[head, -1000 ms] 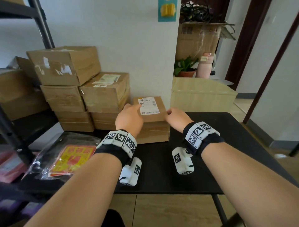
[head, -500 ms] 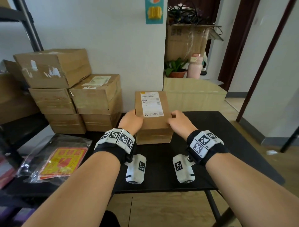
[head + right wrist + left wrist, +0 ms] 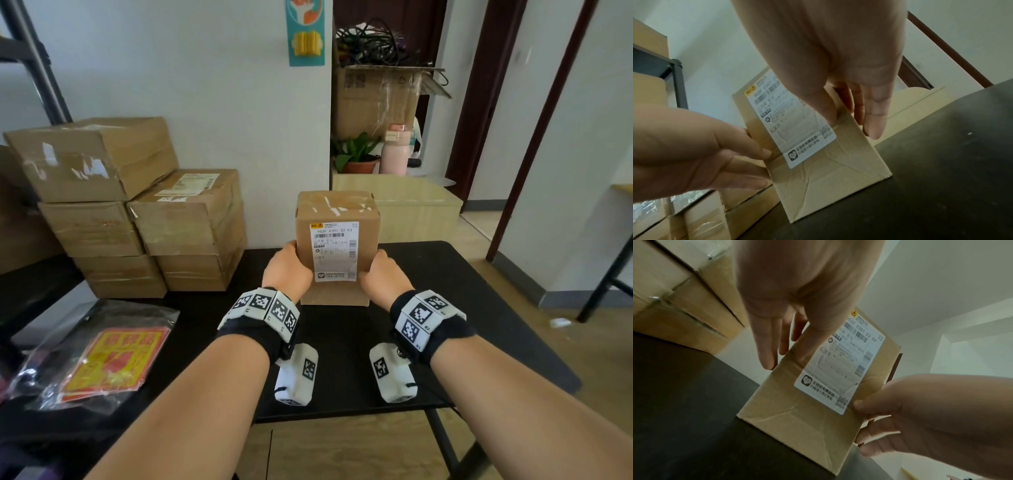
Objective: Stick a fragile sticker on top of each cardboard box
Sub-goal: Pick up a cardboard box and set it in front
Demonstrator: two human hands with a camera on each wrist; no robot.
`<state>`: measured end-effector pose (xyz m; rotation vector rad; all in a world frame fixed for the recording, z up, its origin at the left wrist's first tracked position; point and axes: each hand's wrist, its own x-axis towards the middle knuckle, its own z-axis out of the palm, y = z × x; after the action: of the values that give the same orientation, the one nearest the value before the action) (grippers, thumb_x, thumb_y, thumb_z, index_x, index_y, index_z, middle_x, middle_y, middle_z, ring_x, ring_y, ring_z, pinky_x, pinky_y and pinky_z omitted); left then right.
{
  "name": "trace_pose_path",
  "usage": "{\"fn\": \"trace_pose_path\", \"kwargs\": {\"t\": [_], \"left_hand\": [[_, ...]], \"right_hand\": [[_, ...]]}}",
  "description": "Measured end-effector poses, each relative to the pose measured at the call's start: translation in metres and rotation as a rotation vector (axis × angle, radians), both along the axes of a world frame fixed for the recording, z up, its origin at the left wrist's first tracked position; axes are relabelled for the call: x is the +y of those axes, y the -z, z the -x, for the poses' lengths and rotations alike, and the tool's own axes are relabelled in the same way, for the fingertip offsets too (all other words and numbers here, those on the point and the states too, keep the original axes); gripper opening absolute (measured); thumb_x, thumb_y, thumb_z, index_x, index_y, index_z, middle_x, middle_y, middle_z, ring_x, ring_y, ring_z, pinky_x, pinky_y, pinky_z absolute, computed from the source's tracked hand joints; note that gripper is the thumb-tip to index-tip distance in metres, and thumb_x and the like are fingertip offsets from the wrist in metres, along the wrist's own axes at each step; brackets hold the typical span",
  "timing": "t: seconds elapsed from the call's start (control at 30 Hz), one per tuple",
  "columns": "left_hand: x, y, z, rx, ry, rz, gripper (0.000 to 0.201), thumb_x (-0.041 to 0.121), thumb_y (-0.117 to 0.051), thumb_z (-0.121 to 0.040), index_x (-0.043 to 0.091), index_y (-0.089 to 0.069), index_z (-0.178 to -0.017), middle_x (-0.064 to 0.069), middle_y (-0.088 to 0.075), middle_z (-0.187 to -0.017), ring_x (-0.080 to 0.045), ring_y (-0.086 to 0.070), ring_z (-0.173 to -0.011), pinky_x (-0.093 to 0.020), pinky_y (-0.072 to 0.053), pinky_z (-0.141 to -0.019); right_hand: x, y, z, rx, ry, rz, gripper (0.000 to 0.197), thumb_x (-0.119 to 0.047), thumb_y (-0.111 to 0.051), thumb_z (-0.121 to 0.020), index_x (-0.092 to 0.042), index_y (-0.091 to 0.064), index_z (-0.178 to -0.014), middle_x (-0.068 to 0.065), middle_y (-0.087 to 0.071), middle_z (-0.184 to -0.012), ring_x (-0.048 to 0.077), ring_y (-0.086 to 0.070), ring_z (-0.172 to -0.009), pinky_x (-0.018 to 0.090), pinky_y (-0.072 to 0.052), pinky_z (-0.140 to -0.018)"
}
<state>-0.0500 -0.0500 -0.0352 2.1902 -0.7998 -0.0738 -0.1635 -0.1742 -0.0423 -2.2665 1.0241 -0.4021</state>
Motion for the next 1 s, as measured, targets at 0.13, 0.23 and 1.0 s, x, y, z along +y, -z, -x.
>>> {"fn": "trace_pose_path", "kwargs": {"t": [0.13, 0.23, 1.0], "left_hand": [[-0.003, -0.002, 0.003, 0.067, 0.035, -0.026, 0.044, 0.02, -0.059, -0.09, 0.012, -0.047, -0.132, -0.009, -0.06, -0.124, -0.028, -0.059, -0.113, -0.035, -0.048, -0.091], [0.002, -0.007, 0.002, 0.061, -0.014, -0.01, 0.057, 0.014, -0.055, -0.089, 0.011, -0.035, -0.142, -0.012, -0.06, -0.124, -0.03, -0.06, -0.11, -0.037, -0.051, -0.09], [0.183, -0.007, -0.044, -0.061, -0.333, -0.176, 0.043, 0.009, -0.049, -0.088, 0.012, -0.054, -0.131, -0.014, -0.048, -0.137, -0.03, -0.052, -0.119, -0.035, -0.041, -0.097]], "right_hand": [[0.003, -0.001, 0.002, -0.045, 0.019, -0.064, 0.045, -0.021, -0.057, -0.092, -0.004, -0.039, -0.131, 0.018, -0.05, -0.131, 0.034, -0.057, -0.114, 0.043, -0.05, -0.093], [0.009, -0.009, 0.007, -0.22, 0.102, -0.016, 0.045, -0.015, -0.06, -0.088, -0.005, -0.039, -0.126, 0.015, -0.047, -0.127, 0.033, -0.054, -0.113, 0.041, -0.049, -0.09], [0.144, -0.014, -0.051, -0.343, -0.342, 0.178, 0.031, -0.011, -0.052, -0.09, -0.017, -0.055, -0.121, 0.003, -0.055, -0.12, 0.019, -0.053, -0.11, 0.034, -0.046, -0.093]]}}
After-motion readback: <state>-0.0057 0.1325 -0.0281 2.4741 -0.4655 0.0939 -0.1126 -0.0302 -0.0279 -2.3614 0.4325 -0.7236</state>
